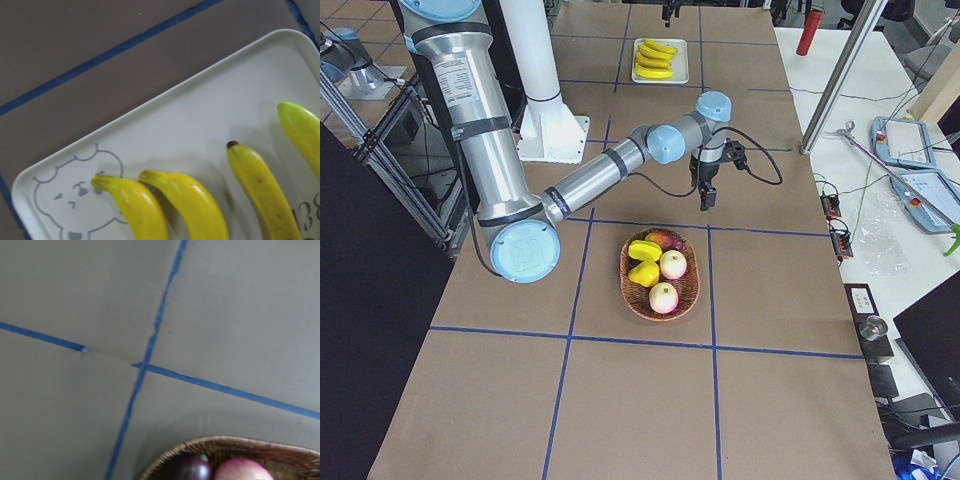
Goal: Transfer all bananas from basket to plate
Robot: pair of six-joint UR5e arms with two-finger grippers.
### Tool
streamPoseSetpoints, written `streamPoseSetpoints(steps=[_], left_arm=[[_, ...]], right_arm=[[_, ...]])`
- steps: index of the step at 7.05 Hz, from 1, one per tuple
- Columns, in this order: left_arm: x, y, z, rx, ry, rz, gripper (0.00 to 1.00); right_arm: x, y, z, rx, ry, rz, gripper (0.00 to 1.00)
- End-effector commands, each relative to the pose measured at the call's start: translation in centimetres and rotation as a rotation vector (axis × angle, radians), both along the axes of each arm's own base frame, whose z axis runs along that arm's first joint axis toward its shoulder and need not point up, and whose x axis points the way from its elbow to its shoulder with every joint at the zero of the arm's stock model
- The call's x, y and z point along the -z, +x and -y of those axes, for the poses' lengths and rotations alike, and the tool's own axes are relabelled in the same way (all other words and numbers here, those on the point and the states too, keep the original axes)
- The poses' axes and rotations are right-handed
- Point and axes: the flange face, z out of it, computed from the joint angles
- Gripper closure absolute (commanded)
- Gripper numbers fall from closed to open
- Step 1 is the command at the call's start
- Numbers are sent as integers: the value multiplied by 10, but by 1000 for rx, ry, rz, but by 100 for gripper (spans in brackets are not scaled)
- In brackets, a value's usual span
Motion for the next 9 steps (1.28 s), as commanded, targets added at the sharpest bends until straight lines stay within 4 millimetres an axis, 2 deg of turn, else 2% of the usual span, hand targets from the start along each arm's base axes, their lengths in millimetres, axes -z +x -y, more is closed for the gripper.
streamPoseSetpoints(steps=[1,2,3,4,5,7,8,9], left_arm=[[-55,-75,-1,32,-31,39,0],[-94,-81,-8,44,-104,66,0],[-116,-101,-8,87,-142,76,0],[-125,-126,-3,141,-157,67,0],[-122,-126,0,150,-178,36,0],[-122,-124,-3,146,-267,-26,0],[-118,-126,-4,152,-270,-44,0],[-104,-125,-3,154,-310,-42,0]], right_arm=[[-98,90,-35,116,30,-15,0],[-139,134,-59,137,30,-24,0],[-159,168,-73,99,9,-15,0],[-175,183,-81,53,-41,-20,0],[-184,188,-79,18,-80,-24,0],[-179,184,-75,-59,-147,-19,0],[-180,183,-75,-58,-149,-16,0],[-180,183,-75,-57,-151,-14,0]])
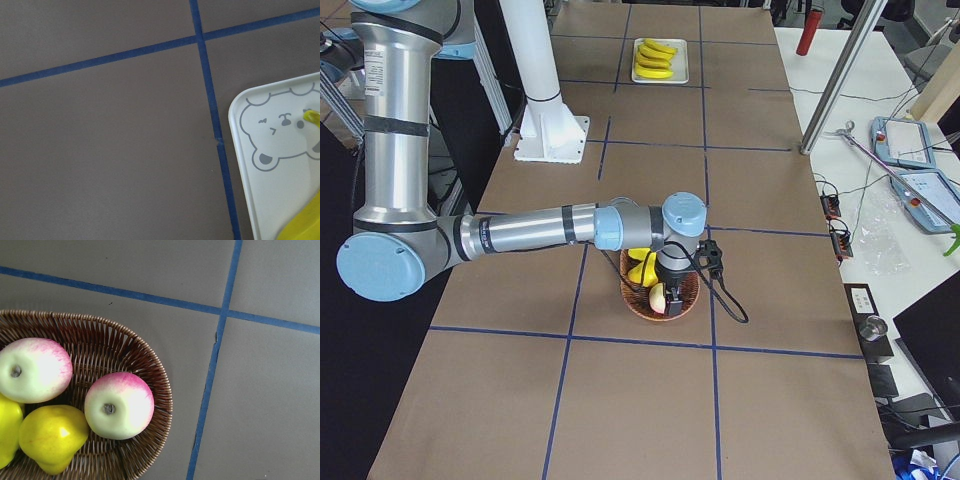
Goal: Transfer all bananas from basket to plate
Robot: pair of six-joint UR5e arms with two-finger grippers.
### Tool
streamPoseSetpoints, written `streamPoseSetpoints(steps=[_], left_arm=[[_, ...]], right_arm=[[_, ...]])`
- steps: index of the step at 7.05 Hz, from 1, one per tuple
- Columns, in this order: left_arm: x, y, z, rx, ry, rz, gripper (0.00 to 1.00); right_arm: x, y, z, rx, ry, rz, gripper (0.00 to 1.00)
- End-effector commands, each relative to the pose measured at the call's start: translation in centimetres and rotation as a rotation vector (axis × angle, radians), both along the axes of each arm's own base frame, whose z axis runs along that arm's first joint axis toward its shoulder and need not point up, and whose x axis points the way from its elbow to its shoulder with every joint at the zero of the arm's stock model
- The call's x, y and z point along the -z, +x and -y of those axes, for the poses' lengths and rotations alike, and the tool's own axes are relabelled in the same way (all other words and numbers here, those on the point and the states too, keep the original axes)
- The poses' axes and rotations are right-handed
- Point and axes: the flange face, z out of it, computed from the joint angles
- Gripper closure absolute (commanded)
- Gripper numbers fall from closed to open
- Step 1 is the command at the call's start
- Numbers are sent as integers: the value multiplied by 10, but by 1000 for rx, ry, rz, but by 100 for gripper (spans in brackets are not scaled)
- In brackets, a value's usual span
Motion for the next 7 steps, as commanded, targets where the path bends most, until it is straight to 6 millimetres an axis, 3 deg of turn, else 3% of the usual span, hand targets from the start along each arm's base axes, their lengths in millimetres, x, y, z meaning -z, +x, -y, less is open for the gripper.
streamPoseSetpoints(steps=[1,3,5,6,7], left_arm=[[32,0,13,0,-57,-11,0],[35,-1,8,-5,-30,-6,0],[9,-3,-11,6,-77,-27,0],[30,-14,-6,38,22,-57,0],[24,-15,-17,40,18,-56,0]], right_arm=[[0,-1,0,-3,-7,3,0],[-1,-1,0,-5,-9,3,0],[-3,-3,0,0,-12,4,0],[-3,-4,0,1,-12,4,0],[-3,-4,0,1,-12,4,0]])
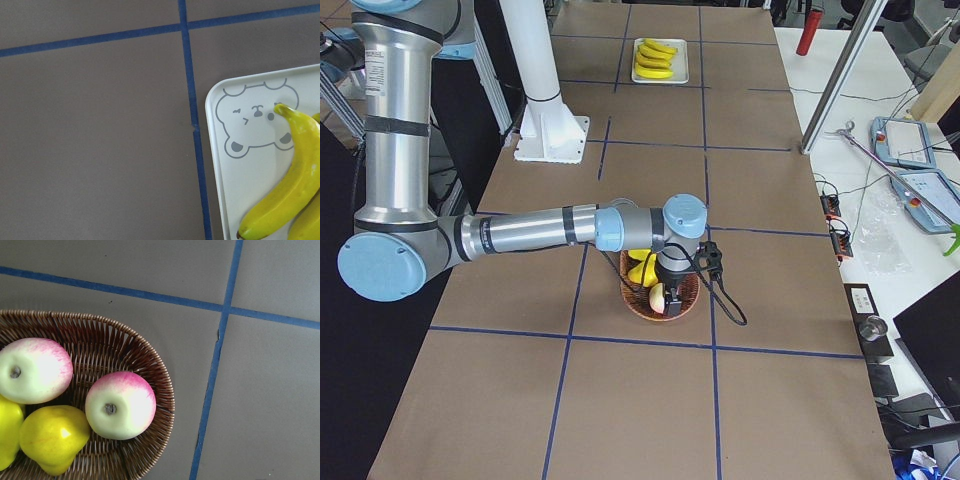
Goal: Transfer all bananas from basket to plate
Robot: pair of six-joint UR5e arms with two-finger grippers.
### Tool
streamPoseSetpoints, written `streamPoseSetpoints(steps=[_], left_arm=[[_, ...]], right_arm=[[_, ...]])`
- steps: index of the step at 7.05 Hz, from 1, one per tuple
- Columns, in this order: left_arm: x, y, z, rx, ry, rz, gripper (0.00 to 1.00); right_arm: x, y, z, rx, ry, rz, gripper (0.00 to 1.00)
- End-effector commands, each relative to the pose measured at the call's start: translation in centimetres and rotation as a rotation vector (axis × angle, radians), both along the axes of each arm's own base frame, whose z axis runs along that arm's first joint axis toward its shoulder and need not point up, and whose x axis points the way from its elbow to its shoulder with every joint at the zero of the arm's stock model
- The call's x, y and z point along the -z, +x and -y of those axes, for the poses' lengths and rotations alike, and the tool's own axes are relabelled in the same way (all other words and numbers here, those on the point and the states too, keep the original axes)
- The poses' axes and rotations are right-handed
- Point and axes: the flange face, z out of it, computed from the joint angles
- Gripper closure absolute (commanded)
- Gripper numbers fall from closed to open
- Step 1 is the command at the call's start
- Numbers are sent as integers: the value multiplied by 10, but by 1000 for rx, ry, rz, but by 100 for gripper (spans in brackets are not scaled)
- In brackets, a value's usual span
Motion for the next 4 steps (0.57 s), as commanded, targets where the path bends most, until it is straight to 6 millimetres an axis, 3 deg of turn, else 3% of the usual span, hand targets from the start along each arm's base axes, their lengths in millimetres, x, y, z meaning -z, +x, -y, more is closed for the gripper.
streamPoseSetpoints(steps=[1,2,4], left_arm=[[-1,-4,-9,9,16,-5,0],[-6,-2,-6,7,-17,-4,0],[-9,-3,-19,2,-16,-3,0]], right_arm=[[-1,0,0,2,1,-1,0],[-1,0,0,1,0,0,0],[-4,1,-4,1,-5,-1,0]])
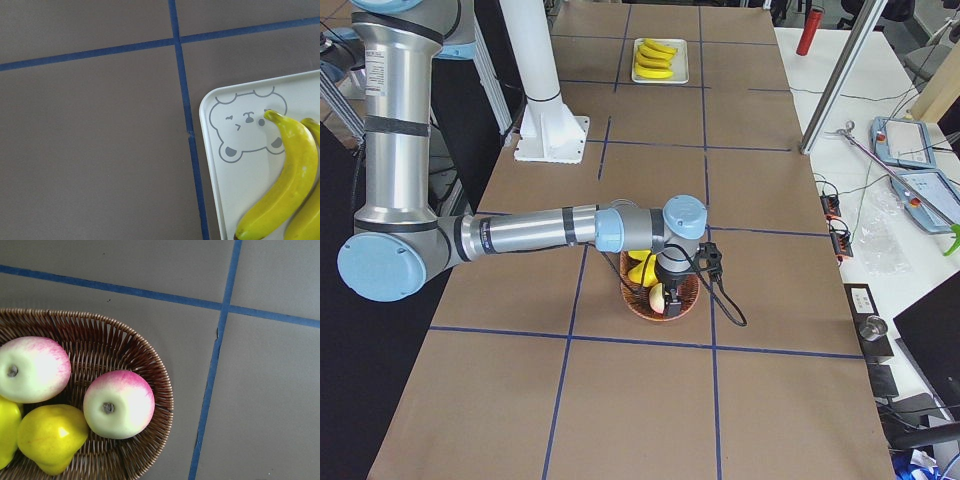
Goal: Transfer all bananas from basket to plate
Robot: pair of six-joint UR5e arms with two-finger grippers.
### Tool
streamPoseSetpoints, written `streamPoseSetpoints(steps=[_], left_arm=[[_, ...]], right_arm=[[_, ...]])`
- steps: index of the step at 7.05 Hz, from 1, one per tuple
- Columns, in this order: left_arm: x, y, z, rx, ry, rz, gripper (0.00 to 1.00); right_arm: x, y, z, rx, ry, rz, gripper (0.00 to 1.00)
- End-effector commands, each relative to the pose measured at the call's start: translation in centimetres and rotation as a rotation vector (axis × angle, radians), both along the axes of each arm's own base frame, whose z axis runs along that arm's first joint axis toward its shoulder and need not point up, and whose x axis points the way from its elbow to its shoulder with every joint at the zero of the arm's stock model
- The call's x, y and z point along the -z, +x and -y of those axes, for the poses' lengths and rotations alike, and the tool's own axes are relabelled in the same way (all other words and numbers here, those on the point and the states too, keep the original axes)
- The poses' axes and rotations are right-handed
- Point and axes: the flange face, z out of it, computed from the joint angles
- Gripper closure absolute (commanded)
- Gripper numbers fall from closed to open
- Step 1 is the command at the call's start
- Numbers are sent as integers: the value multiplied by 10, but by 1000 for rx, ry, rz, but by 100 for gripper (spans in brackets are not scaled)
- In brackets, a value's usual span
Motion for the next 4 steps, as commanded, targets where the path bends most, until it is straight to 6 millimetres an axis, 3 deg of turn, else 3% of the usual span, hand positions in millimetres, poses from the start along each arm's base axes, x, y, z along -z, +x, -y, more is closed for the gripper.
streamPoseSetpoints(steps=[1,4], left_arm=[[-6,0,-8,-4,-10,1,0],[-6,0,-8,-3,-14,1,0]], right_arm=[[-1,1,-3,0,-1,1,0],[-2,1,-3,-1,-7,0,0]])
